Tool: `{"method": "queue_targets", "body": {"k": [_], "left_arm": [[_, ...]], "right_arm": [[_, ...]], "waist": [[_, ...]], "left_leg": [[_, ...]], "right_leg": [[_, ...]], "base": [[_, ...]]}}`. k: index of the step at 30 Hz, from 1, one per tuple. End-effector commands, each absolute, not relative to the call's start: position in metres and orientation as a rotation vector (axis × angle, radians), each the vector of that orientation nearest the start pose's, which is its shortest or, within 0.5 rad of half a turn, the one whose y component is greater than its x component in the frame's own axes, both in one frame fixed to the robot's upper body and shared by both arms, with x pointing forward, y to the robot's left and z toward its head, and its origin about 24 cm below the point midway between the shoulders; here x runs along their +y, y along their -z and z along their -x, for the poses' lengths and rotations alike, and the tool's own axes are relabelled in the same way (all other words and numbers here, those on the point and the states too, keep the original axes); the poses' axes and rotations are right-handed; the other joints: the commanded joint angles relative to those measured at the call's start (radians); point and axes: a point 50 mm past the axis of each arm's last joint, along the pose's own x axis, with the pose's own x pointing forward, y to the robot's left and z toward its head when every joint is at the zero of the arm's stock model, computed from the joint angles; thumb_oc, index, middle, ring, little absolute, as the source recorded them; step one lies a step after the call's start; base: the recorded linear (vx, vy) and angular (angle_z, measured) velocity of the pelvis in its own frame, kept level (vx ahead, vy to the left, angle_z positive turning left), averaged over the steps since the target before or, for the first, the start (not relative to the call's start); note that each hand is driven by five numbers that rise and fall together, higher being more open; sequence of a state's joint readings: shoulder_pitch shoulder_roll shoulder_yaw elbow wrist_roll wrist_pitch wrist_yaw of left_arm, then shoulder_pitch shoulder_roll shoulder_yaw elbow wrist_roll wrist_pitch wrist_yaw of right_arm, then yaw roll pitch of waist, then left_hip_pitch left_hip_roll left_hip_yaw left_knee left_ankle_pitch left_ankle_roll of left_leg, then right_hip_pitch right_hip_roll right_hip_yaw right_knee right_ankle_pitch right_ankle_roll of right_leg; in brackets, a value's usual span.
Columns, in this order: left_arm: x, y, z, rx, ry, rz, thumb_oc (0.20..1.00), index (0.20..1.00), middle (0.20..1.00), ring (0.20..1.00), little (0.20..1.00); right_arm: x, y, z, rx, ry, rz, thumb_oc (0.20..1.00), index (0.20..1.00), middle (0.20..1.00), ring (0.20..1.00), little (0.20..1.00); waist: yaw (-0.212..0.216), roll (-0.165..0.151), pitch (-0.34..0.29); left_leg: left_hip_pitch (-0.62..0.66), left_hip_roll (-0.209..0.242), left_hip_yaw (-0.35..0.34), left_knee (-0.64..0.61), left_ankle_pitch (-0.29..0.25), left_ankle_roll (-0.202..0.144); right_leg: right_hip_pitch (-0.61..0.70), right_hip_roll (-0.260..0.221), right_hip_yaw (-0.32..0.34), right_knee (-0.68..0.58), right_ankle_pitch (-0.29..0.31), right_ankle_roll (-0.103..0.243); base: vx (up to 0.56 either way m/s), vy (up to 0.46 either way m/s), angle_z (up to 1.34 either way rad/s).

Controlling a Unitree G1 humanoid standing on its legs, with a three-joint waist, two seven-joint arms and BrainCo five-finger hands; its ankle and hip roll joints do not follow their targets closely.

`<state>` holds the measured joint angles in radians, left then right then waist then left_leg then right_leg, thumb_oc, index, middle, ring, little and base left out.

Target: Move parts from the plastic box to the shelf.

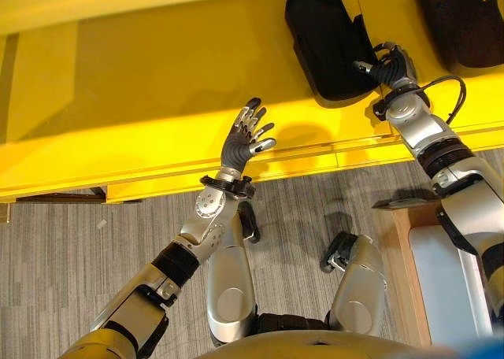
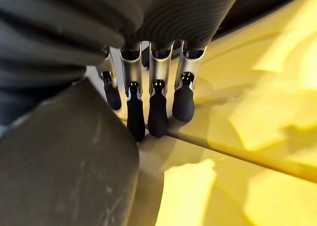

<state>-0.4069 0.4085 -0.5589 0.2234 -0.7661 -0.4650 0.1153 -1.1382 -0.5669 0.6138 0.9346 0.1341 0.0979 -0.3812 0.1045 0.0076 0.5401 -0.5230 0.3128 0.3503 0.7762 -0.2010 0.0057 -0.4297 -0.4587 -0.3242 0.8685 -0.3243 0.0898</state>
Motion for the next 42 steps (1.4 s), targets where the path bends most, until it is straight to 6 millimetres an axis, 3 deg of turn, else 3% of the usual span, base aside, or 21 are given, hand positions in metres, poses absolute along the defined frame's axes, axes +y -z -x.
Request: {"method": "queue_targets", "body": {"k": [1, 5, 8, 14, 19, 32, 42], "left_arm": [[0.108, -0.106, -0.296, -0.347, 0.348, 0.344, 1.000, 1.000, 1.000, 1.000, 1.000], [0.110, -0.103, -0.295, -0.332, 0.339, 0.348, 1.000, 1.000, 1.000, 1.000, 1.000], [0.111, -0.100, -0.292, -0.326, 0.338, 0.343, 1.000, 1.000, 1.000, 1.000, 1.000], [0.114, -0.098, -0.288, -0.320, 0.322, 0.338, 1.000, 1.000, 1.000, 1.000, 1.000], [0.120, -0.098, -0.282, -0.305, 0.308, 0.334, 1.000, 1.000, 1.000, 1.000, 1.000], [0.129, -0.091, -0.270, -0.276, 0.302, 0.324, 1.000, 1.000, 1.000, 1.000, 1.000], [0.127, -0.089, -0.267, -0.247, 0.314, 0.310, 1.000, 1.000, 1.000, 1.000, 1.000]], "right_arm": [[-0.225, -0.220, -0.410, -0.212, 0.437, 0.735, 1.000, 1.000, 1.000, 1.000, 1.000], [-0.225, -0.216, -0.412, -0.153, 0.426, 0.580, 1.000, 1.000, 1.000, 1.000, 1.000], [-0.223, -0.201, -0.410, -0.116, 0.392, 0.492, 1.000, 1.000, 1.000, 1.000, 1.000], [-0.212, -0.158, -0.402, -0.014, 0.298, 0.312, 1.000, 1.000, 1.000, 1.000, 1.000], [-0.188, -0.122, -0.388, 0.038, 0.172, 0.229, 1.000, 1.000, 1.000, 1.000, 1.000], [-0.143, -0.097, -0.361, 0.056, -0.074, 0.220, 1.000, 1.000, 1.000, 1.000, 1.000], [-0.129, -0.078, -0.361, 0.173, -0.110, 0.205, 1.000, 1.000, 1.000, 1.000, 1.000]], "waist": [[0.029, 0.039, -0.020], [0.032, 0.042, -0.020], [0.030, 0.040, -0.020], [0.012, 0.033, -0.021], [-0.004, 0.027, -0.036], [-0.013, 0.013, -0.060], [0.017, 0.017, -0.060]], "left_leg": [[0.102, 0.063, -0.037, -0.036, -0.038, -0.094], [0.126, 0.053, -0.034, -0.068, -0.027, -0.095], [0.158, 0.047, -0.025, -0.110, -0.009, -0.095], [0.238, 0.040, 0.014, -0.192, 0.030, -0.094], [0.302, 0.032, 0.051, -0.247, 0.054, -0.089], [0.345, 0.036, 0.072, -0.261, 0.066, -0.080], [0.334, 0.043, 0.059, -0.227, 0.061, -0.073]], "right_leg": [[-0.056, -0.004, 0.035, -0.018, 0.098, 0.042], [-0.037, 0.004, 0.030, -0.042, 0.105, 0.045], [-0.011, 0.013, 0.025, -0.075, 0.116, 0.046], [0.054, 0.036, 0.010, -0.162, 0.147, 0.045], [0.112, 0.059, -0.004, -0.227, 0.166, 0.040], [0.166, 0.072, -0.013, -0.258, 0.172, 0.034], [0.173, 0.055, -0.027, -0.216, 0.158, 0.033]], "base": [[0.03, -0.010, 0.00], [0.05, -0.024, -0.02], [0.04, -0.037, -0.02], [0.03, -0.016, -0.06], [0.06, -0.012, -0.08], [0.04, -0.009, -0.01], [0.04, -0.010, 0.01]]}}
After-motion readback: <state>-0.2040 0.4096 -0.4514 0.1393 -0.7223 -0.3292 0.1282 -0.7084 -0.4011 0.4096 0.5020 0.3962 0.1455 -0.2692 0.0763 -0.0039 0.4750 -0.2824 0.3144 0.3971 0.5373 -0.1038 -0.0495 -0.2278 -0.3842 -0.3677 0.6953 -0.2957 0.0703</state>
